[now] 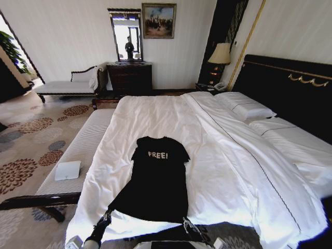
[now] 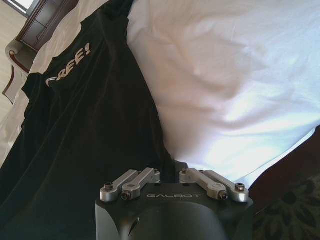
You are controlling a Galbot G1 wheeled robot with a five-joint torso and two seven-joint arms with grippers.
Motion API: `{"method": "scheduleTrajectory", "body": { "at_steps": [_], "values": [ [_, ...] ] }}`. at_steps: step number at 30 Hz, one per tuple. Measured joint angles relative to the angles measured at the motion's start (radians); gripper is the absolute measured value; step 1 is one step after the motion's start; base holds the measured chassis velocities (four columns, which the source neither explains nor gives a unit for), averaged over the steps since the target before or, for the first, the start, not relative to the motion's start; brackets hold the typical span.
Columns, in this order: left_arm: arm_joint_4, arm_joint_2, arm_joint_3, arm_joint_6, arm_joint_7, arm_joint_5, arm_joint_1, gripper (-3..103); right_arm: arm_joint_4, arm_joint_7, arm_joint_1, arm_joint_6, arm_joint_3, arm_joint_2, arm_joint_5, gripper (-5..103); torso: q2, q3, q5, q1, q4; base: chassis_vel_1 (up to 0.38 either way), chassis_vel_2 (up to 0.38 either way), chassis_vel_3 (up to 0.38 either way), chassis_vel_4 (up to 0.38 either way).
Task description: Fold the clothes on the bed.
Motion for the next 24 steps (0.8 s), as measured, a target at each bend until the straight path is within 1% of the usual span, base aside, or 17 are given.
{"method": "scheduleTrajectory", "body": {
  "at_steps": [1,3,5,7,13,14,17,18,20,21,23,24],
  "values": [
    [0.0,0.0,0.0,0.0,0.0,0.0,0.0,0,0.0,0.0,0.0,0.0,0.0,0.0,0.0,18,0.0,0.0,0.0,0.0,0.0,0.0,0.0,0.0,0.0],
    [0.001,-0.002,0.003,-0.001,0.0,0.0,0.002,0,0.002,0.007,-0.001,-0.001,0.0,0.002,-0.001,7,0.0,0.0,0.0,0.0,0.0,0.0,0.0,0.0,0.0],
    [0.001,-0.003,0.008,-0.003,0.0,0.005,0.007,0,0.005,0.015,-0.005,-0.002,0.003,0.004,-0.005,2,0.0,0.0,0.0,0.0,0.0,0.0,0.0,0.0,0.0],
    [0.0,-0.003,0.01,-0.004,-0.001,0.008,0.009,0,0.006,0.017,-0.006,-0.002,0.005,0.004,-0.01,2,0.0,0.0,0.0,0.0,0.0,0.0,0.0,0.0,0.0],
    [-0.024,-0.008,0.016,-0.015,-0.008,0.025,0.039,0,0.039,0.047,-0.028,-0.001,0.017,0.005,-0.086,2,0.0,0.0,0.0,0.0,0.0,0.0,0.0,0.0,0.0],
    [-0.04,-0.018,0.024,-0.023,-0.013,0.033,0.064,0,0.06,0.059,-0.043,0.008,0.02,0.007,-0.109,2,0.0,0.0,0.0,0.0,-0.0001,0.0,0.0,0.0,0.0],
    [-0.054,-0.032,0.036,-0.035,-0.016,0.043,0.092,0,0.082,0.07,-0.054,0.012,0.026,0.011,-0.123,2,0.0,0.0,0.0001,0.0,0.0,0.0,0.0,0.0,0.0],
    [-0.06,-0.041,0.044,-0.044,-0.018,0.051,0.106,0,0.095,0.076,-0.061,0.013,0.03,0.014,-0.128,2,0.0,0.0,0.0001,0.0,0.0001,0.0,0.0,0.0,0.0],
    [-0.075,-0.072,0.071,-0.07,-0.027,0.087,0.148,0,0.128,0.097,-0.089,0.012,0.037,0.019,-0.168,2,0.0,0.0,0.0001,0.0,0.0001,0.0,0.0,0.0,0.0],
    [-0.078,-0.079,0.08,-0.075,-0.036,0.101,0.157,0,0.132,0.103,-0.097,0.015,0.039,0.02,-0.192,2,0.0,0.0,0.0001,0.0,0.0001,0.0,0.0,0.0,0.0],
    [-0.078,-0.082,0.084,-0.078,-0.044,0.111,0.162,0,0.134,0.106,-0.101,0.016,0.04,0.02,-0.204,2,0.0,0.0,0.0001,0.0,0.0,0.0,0.0,0.0,0.0],
    [-0.078,-0.085,0.092,-0.087,-0.06,0.125,0.171,0,0.136,0.11,-0.106,0.018,0.043,0.021,-0.215,2,0.0,0.0,0.0,0.0,0.0,0.0,0.0,0.0,0.0]
  ]
}}
